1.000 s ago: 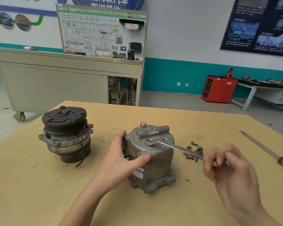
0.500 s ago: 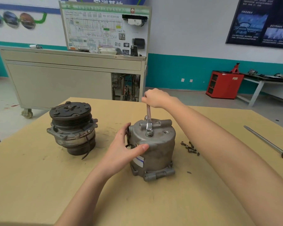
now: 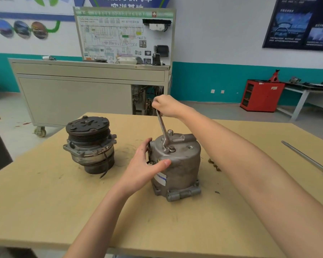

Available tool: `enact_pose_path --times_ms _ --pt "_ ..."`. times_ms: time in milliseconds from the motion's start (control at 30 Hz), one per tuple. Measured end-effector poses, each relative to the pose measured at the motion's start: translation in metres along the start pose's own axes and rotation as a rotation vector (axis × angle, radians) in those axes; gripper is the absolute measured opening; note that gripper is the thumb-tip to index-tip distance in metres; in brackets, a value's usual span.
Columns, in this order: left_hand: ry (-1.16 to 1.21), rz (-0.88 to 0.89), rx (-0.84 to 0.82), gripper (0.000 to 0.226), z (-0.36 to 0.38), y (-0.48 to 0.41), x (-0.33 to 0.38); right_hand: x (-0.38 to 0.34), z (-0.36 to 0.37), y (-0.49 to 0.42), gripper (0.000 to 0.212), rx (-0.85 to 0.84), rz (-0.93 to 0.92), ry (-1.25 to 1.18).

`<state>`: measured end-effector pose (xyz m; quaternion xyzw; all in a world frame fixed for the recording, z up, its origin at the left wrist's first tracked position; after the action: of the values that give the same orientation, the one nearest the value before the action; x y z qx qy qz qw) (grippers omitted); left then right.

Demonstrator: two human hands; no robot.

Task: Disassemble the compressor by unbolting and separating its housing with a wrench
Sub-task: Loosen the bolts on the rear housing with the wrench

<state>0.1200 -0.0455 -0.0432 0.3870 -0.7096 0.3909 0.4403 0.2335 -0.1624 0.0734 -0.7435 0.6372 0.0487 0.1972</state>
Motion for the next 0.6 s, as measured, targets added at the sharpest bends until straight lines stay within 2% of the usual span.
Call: enact_pose_path --times_ms 133,333,467,600 --pt "0.024 -0.005 0.000 0.116 0.000 0.001 -0.001 0.008 -0.017 0.001 0.036 0.077 0.035 -0.130" --pt "0.035 -0.026 -0.015 0.116 0.000 0.000 -0.003 -0.014 -0.033 -0.008 0.035 0.138 -0.056 0.149" --pt "0.112 -0.074 -0.080 0.122 -0.002 -0.008 0.004 -0.032 -0.032 -0.014 0.033 0.128 -0.109 0.213" --pt "0.113 -0.119 -0.024 0.110 -0.002 -0.023 0.015 -0.049 -0.020 -0.015 0.031 0.120 -0.165 0.261"
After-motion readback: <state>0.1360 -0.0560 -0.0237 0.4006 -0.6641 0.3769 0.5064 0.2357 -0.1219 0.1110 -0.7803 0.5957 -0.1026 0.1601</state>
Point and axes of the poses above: each hand's wrist, its own y-axis away from the middle knuckle, its own z-axis out of the palm, x = y × z, the point moved 7 cm from there along -y, towards the middle knuckle, and after that the axes turned 5 degrees about y, right-handed, at the moved point
